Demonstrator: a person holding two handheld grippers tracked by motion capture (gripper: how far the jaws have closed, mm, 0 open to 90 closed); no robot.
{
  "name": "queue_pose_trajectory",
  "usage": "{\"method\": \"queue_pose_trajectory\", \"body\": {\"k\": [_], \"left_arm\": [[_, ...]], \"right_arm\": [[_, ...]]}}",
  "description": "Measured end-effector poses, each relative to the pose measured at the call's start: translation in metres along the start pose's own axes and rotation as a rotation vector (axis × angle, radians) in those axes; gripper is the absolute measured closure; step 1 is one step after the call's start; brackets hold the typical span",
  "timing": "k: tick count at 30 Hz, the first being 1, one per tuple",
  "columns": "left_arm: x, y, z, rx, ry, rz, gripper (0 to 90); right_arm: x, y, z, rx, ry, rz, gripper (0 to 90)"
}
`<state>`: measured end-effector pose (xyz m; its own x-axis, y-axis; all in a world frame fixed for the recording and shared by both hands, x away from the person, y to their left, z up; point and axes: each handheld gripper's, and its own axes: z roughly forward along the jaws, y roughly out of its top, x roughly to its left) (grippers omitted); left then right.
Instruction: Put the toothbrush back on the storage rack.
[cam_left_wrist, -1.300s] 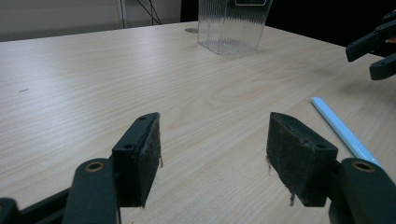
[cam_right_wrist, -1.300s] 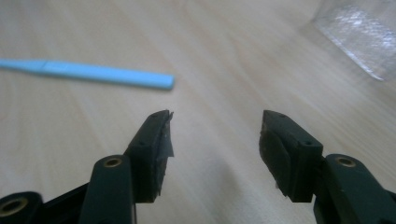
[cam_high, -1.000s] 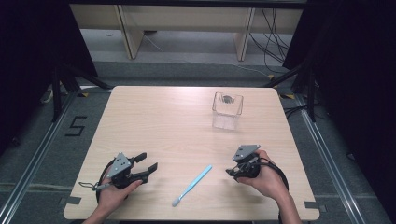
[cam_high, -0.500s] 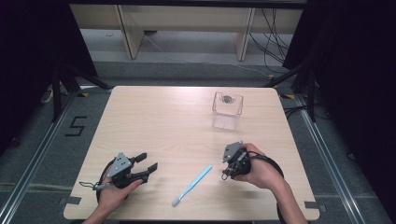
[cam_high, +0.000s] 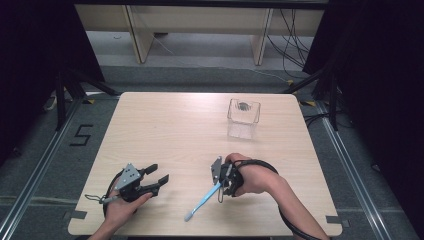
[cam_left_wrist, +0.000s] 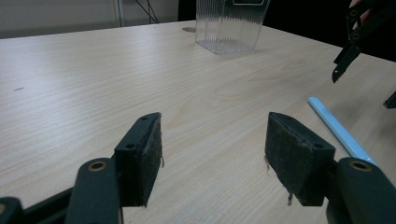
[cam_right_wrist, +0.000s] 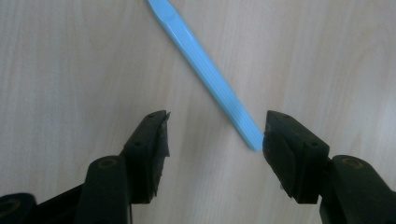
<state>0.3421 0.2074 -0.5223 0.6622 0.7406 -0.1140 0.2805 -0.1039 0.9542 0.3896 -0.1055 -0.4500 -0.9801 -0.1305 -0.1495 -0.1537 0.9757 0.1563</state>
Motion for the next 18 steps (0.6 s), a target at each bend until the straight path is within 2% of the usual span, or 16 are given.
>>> {"method": "queue_pose_trajectory", "body": {"k": [1, 2, 3, 5, 6, 12, 13, 16, 17, 18], "left_arm": [[0.0, 0.0, 0.0, 0.0, 0.0, 0.0, 36.2], [0.0, 0.0, 0.0, 0.0, -0.001, 0.002, 36.2], [0.0, 0.0, 0.0, 0.0, -0.001, 0.002, 36.2], [0.0, 0.0, 0.0, -0.003, -0.001, -0.002, 36.2], [0.0, 0.0, 0.0, -0.004, -0.001, -0.003, 36.2], [0.001, 0.0, 0.0, -0.005, -0.003, -0.003, 36.2], [0.001, 0.0, 0.0, -0.006, -0.005, -0.002, 36.2], [0.001, 0.0, 0.0, -0.005, -0.005, -0.002, 36.2], [0.001, 0.0, 0.0, -0.005, -0.005, -0.004, 36.3], [0.001, 0.0, 0.0, -0.003, -0.005, -0.005, 36.3]], "right_arm": [[0.0, 0.0, 0.0, 0.0, 0.0, 0.0, 40.7], [0.001, 0.008, 0.004, 0.008, 0.033, -0.011, 39.2], [0.001, 0.008, 0.004, 0.008, 0.033, -0.011, 39.2], [0.0, 0.02, 0.01, 0.012, 0.065, -0.051, 39.1], [-0.002, 0.023, 0.012, 0.015, 0.078, -0.087, 39.1], [-0.001, 0.038, 0.025, 0.013, 0.125, -0.14, 42.5], [-0.001, 0.042, 0.028, 0.023, 0.136, -0.171, 45.1], [-0.001, 0.045, 0.03, 0.032, 0.152, -0.175, 48.0], [0.0, 0.045, 0.034, -0.002, 0.161, -0.176, 49.2], [0.0, 0.045, 0.034, 0.015, 0.164, -0.179, 50.6]]}}
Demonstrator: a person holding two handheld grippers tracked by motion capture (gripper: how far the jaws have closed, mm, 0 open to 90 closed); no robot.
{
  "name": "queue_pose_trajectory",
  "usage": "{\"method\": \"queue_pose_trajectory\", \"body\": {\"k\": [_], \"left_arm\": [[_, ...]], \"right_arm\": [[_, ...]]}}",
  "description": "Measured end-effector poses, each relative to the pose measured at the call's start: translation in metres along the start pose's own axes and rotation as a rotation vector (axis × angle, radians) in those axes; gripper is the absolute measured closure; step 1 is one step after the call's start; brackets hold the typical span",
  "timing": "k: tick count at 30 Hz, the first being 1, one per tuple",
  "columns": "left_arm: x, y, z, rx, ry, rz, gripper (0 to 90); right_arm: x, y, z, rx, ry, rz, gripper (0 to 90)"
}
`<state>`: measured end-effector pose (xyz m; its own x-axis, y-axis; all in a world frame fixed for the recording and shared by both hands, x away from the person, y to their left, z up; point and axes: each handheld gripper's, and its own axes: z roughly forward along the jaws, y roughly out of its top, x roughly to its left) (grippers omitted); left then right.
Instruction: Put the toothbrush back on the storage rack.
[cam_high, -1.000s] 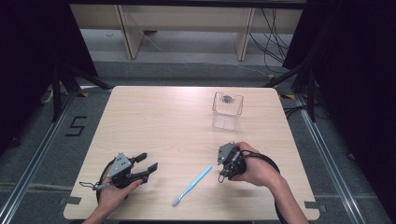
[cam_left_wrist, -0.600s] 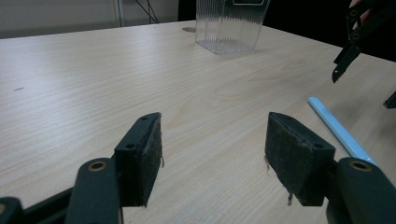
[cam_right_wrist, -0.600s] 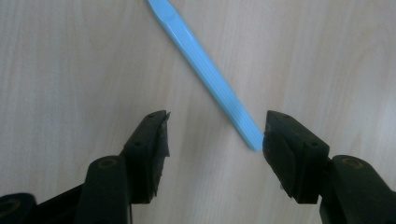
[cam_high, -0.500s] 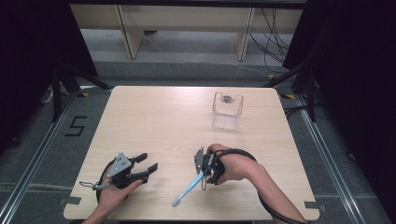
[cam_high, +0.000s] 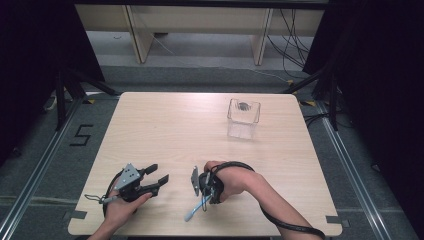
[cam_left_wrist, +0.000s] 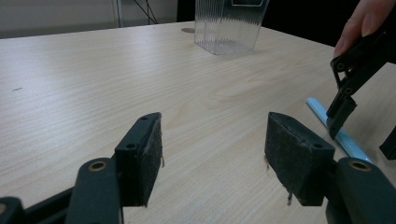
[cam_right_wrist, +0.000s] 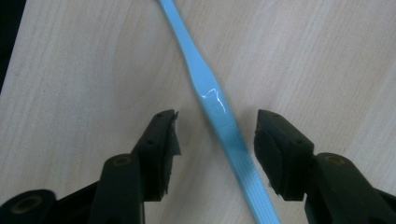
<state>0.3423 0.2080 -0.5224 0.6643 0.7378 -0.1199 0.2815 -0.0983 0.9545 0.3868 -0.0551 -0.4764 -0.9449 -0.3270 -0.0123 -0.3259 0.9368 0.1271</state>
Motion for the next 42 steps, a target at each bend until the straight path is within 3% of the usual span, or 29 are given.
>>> {"method": "queue_pose_trajectory", "body": {"k": [3, 6, 12, 14, 15, 19, 21, 22, 27, 34, 35, 36, 38, 40, 42], "left_arm": [[0.0, 0.0, 0.0, -0.002, -0.002, 0.002, 36.4], [0.0, 0.0, 0.0, -0.002, -0.003, 0.001, 36.5], [0.0, 0.0, 0.0, -0.001, -0.003, 0.004, 36.6], [0.0, 0.0, 0.0, -0.002, -0.004, 0.003, 36.5], [0.0, 0.0, 0.0, -0.002, -0.004, 0.004, 36.6], [0.0, 0.0, 0.0, 0.0, -0.005, 0.008, 36.6], [0.0, 0.0, 0.0, 0.001, -0.005, 0.008, 36.7], [0.0, 0.0, 0.0, 0.002, -0.005, 0.008, 36.7], [0.0, 0.0, 0.0, 0.001, -0.005, 0.005, 36.7], [0.001, -0.001, 0.001, -0.016, -0.014, -0.007, 36.7], [0.001, -0.001, 0.001, -0.017, -0.014, -0.006, 36.7], [0.001, -0.001, 0.001, -0.015, -0.014, -0.008, 36.7], [0.001, 0.0, -0.001, 0.0, -0.004, -0.008, 36.8], [0.001, 0.0, -0.001, -0.001, -0.003, -0.008, 36.7], [0.001, 0.0, 0.0, -0.007, -0.005, -0.012, 36.8]], "right_arm": [[-0.001, 0.003, 0.002, 0.035, 0.015, -0.028, 54.3], [-0.002, 0.004, 0.005, 0.005, 0.023, -0.042, 57.2], [-0.003, 0.007, 0.002, 0.048, 0.025, -0.027, 65.1], [-0.003, 0.007, 0.004, 0.029, 0.03, -0.032, 67.9], [-0.003, 0.009, 0.002, 0.063, 0.023, -0.026, 69.5], [0.001, 0.009, 0.004, 0.053, 0.032, -0.006, 76.9], [0.003, 0.01, 0.002, 0.08, 0.027, 0.01, 78.2], [0.003, 0.009, 0.003, 0.061, 0.024, 0.014, 78.3], [0.004, 0.009, 0.004, 0.061, 0.011, 0.017, 79.0], [0.004, 0.0, 0.001, 0.012, -0.019, 0.111, 79.4], [0.004, -0.003, -0.001, 0.001, -0.029, 0.119, 79.5], [0.005, -0.008, -0.011, -0.005, -0.055, 0.163, 79.5], [0.008, -0.015, -0.017, -0.049, -0.078, 0.205, 79.5], [0.009, -0.018, -0.02, -0.068, -0.089, 0.217, 79.5], [0.013, -0.025, -0.026, -0.102, -0.122, 0.259, 79.5]]}}
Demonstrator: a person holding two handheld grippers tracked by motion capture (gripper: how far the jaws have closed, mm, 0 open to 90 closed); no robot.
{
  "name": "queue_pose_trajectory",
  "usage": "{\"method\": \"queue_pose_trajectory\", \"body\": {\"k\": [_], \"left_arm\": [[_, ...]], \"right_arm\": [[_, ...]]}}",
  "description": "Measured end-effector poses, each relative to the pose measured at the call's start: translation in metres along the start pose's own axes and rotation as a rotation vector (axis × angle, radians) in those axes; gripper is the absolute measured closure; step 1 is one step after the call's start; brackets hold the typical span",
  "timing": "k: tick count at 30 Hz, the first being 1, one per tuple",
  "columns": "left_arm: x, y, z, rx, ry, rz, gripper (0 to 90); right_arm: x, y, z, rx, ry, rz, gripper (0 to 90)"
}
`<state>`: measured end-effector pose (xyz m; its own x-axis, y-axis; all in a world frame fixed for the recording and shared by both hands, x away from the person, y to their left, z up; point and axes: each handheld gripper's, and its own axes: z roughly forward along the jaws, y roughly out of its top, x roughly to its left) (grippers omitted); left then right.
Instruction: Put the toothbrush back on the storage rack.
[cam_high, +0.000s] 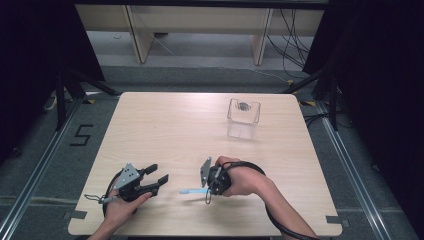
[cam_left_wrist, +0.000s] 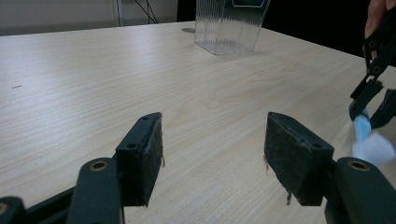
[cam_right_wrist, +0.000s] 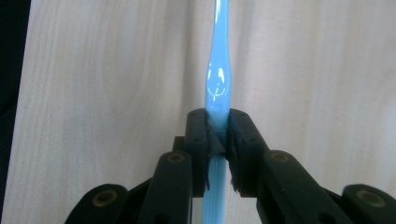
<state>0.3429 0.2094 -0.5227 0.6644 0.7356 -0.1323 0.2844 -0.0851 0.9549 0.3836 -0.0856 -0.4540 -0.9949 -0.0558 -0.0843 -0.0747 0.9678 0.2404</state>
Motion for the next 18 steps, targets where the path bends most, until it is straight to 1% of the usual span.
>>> {"method": "queue_pose_trajectory", "body": {"k": [2, 3, 4, 5, 6, 7, 8, 9, 10, 11, 12, 13, 14, 15, 17, 18], "left_arm": [[0.0, -0.001, 0.001, -0.011, -0.006, -0.001, 36.8], [0.0, -0.001, 0.0, -0.01, -0.006, -0.002, 36.8], [0.0, -0.001, 0.0, -0.01, -0.006, -0.002, 36.8], [0.0, -0.001, 0.0, -0.009, -0.006, -0.002, 36.8], [0.0, -0.001, 0.0, -0.009, -0.006, -0.002, 36.8], [0.0, 0.0, 0.0, -0.008, -0.006, -0.003, 36.8], [0.0, 0.0, 0.0, -0.008, -0.006, -0.003, 36.8], [0.0, -0.001, 0.0, -0.009, -0.005, -0.005, 36.8], [0.0, -0.001, 0.0, -0.009, -0.005, -0.005, 36.8], [0.0, -0.001, 0.0, -0.009, -0.005, -0.004, 36.8], [0.0, -0.001, 0.0, -0.009, -0.005, -0.003, 36.8], [0.0, 0.0, 0.0, -0.008, -0.004, -0.002, 36.9], [0.0, 0.0, 0.0, -0.007, -0.004, -0.001, 36.9], [0.0, -0.001, 0.0, -0.008, -0.003, -0.001, 36.9], [0.0, 0.0, 0.0, -0.008, -0.003, -0.001, 36.9], [0.0, 0.0, 0.0, -0.008, -0.003, -0.001, 37.0]], "right_arm": [[-0.001, -0.006, -0.005, -0.04, -0.024, 0.014, 79.5], [-0.001, -0.011, -0.008, -0.088, -0.035, 0.048, 79.5], [-0.001, -0.011, -0.008, -0.088, -0.035, 0.048, 79.5], [-0.003, -0.017, -0.012, -0.144, -0.054, 0.053, 79.5], [-0.001, -0.02, -0.015, -0.149, -0.059, 0.096, 79.5], [-0.001, -0.02, -0.015, -0.149, -0.059, 0.096, 79.5], [0.001, -0.023, -0.018, -0.157, -0.066, 0.146, 79.5], [-0.001, -0.028, -0.021, -0.223, -0.075, 0.138, 79.5], [-0.001, -0.028, -0.021, -0.223, -0.075, 0.138, 79.5], [-0.001, -0.034, -0.024, -0.267, -0.097, 0.174, 79.4], [-0.001, -0.034, -0.024, -0.267, -0.097, 0.174, 79.4], [-0.001, -0.037, -0.026, -0.287, -0.111, 0.19, 79.4], [-0.001, -0.043, -0.028, -0.348, -0.139, 0.221, 79.4], [-0.001, -0.046, -0.03, -0.366, -0.155, 0.252, 79.4], [-0.001, -0.052, -0.03, -0.408, -0.19, 0.263, 79.3], [-0.001, -0.052, -0.03, -0.408, -0.19, 0.263, 79.3]]}}
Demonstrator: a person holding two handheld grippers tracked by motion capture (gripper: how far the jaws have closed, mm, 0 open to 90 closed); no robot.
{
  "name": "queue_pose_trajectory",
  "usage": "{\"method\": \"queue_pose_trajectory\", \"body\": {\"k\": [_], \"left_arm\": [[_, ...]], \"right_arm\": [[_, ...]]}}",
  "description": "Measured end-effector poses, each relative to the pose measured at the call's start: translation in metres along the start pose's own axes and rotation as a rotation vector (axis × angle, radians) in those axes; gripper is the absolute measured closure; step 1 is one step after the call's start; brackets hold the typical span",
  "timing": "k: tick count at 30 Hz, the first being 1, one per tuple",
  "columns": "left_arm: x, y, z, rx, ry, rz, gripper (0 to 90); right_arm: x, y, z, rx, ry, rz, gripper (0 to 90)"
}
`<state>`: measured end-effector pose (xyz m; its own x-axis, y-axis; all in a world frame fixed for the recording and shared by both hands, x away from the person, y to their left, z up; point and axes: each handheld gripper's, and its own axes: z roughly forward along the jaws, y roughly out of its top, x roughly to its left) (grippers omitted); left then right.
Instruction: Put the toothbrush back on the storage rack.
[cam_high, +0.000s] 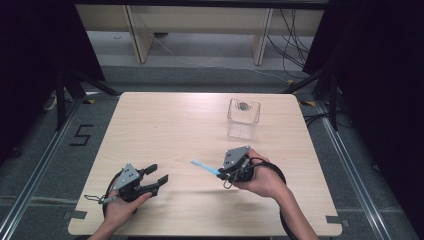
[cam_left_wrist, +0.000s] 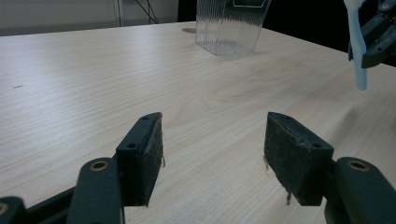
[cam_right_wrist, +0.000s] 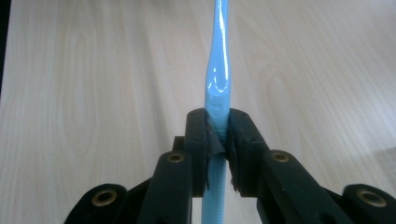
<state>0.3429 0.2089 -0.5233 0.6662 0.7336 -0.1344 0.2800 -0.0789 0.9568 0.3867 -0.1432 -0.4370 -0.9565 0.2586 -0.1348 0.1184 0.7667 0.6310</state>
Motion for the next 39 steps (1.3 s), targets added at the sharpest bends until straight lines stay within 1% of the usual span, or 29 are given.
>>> {"method": "queue_pose_trajectory", "body": {"k": [2, 3, 5, 7, 8, 9, 10, 11, 17, 18, 20, 21, 23, 24, 25, 26, 27, 28, 29, 30, 31, 32, 33, 34, 35, 36, 37, 38, 39], "left_arm": [[0.0, 0.0, 0.0, 0.009, 0.005, 0.003, 37.0], [0.0, 0.001, -0.001, 0.018, 0.01, 0.004, 37.0], [0.0, 0.0, 0.0, 0.002, 0.001, 0.001, 37.0], [0.0, 0.0, 0.0, 0.0, 0.0, -0.002, 37.0], [0.0, 0.0, 0.0, 0.0, 0.0, -0.002, 37.0], [0.0, 0.0, 0.0, -0.002, 0.0, -0.003, 37.0], [0.0, 0.0, 0.0, -0.002, 0.0, -0.003, 37.0], [0.0, 0.0, 0.0, -0.001, 0.0, -0.003, 37.0], [0.0, 0.0, 0.0, -0.001, 0.001, -0.002, 37.0], [0.0, 0.0, 0.0, -0.001, 0.001, -0.002, 37.0], [0.0, 0.0, 0.0, -0.002, 0.001, -0.001, 37.0], [0.0, 0.0, 0.0, -0.001, 0.001, -0.002, 37.0], [0.0, 0.0, 0.0, -0.002, 0.001, -0.003, 37.0], [0.0, 0.0, 0.0, -0.003, 0.001, -0.004, 37.0], [0.0, 0.0, 0.0, -0.003, 0.0, -0.003, 37.0], [0.0, 0.0, 0.0, -0.003, 0.0, -0.003, 37.0], [0.0, 0.0, 0.0, -0.003, 0.001, -0.005, 37.1], [0.0, 0.0, 0.0, -0.002, 0.001, -0.004, 37.1], [0.0, 0.0, 0.0, -0.001, 0.001, 0.0, 37.1], [0.0, 0.0, 0.0, -0.001, 0.001, 0.0, 37.1], [0.0, 0.0, 0.0, 0.0, 0.001, 0.0, 37.1], [0.0, 0.0, 0.0, -0.001, 0.002, 0.0, 37.1], [0.0, 0.0, 0.0, -0.003, 0.001, -0.001, 37.1], [0.0, 0.0, 0.0, -0.003, 0.001, -0.001, 37.1], [0.0, 0.0, 0.0, -0.002, 0.002, -0.005, 37.1], [0.0, 0.0, 0.0, -0.002, 0.002, -0.005, 37.2], [0.0, 0.0, 0.0, -0.001, 0.002, -0.002, 37.2], [0.0, 0.0, 0.0, 0.0, 0.002, 0.0, 37.2], [0.0, 0.0, 0.0, 0.0, 0.002, 0.0, 37.3]], "right_arm": [[0.0, -0.004, -0.002, -0.028, -0.019, 0.033, 79.3], [0.0, -0.008, -0.004, -0.061, -0.034, 0.062, 79.4], [0.0, -0.01, -0.005, -0.075, -0.045, 0.068, 79.3], [0.0, -0.014, -0.007, -0.129, -0.079, 0.104, 79.4], [0.0, -0.014, -0.007, -0.129, -0.079, 0.104, 79.4], [-0.001, -0.016, -0.007, -0.151, -0.088, 0.107, 79.4], [-0.001, -0.017, -0.008, -0.177, -0.094, 0.126, 79.3], [-0.001, -0.017, -0.008, -0.177, -0.094, 0.126, 79.3], [0.0, -0.019, -0.009, -0.24, -0.118, 0.164, 79.4], [0.0, -0.02, -0.009, -0.255, -0.133, 0.171, 79.4], [0.0, -0.022, -0.01, -0.312, -0.15, 0.206, 79.4], [0.0, -0.022, -0.01, -0.312, -0.15, 0.206, 79.4], [-0.002, -0.026, -0.013, -0.358, -0.176, 0.233, 79.4], [-0.002, -0.026, -0.013, -0.358, -0.176, 0.233, 79.4], [-0.002, -0.028, -0.014, -0.394, -0.191, 0.254, 79.4], [-0.002, -0.028, -0.014, -0.394, -0.191, 0.254, 79.4], [-0.001, -0.03, -0.015, -0.423, -0.222, 0.267, 79.4], [-0.001, -0.03, -0.015, -0.423, -0.222, 0.267, 79.4], [-0.001, -0.032, -0.016, -0.447, -0.22, 0.306, 79.3], [-0.002, -0.033, -0.017, -0.467, -0.239, 0.304, 79.3], [-0.002, -0.033, -0.017, -0.467, -0.239, 0.304, 79.3], [-0.004, -0.036, -0.018, -0.5, -0.268, 0.314, 79.3], [-0.005, -0.037, -0.019, -0.525, -0.272, 0.32, 79.4], [-0.005, -0.037, -0.019, -0.525, -0.272, 0.32, 79.4], [-0.006, -0.038, -0.021, -0.555, -0.286, 0.344, 79.3], [-0.006, -0.038, -0.021, -0.555, -0.286, 0.344, 79.3], [-0.007, -0.039, -0.023, -0.565, -0.308, 0.362, 79.3], [-0.008, -0.042, -0.025, -0.6, -0.327, 0.395, 79.3], [-0.008, -0.042, -0.025, -0.6, -0.327, 0.395, 79.3]]}}
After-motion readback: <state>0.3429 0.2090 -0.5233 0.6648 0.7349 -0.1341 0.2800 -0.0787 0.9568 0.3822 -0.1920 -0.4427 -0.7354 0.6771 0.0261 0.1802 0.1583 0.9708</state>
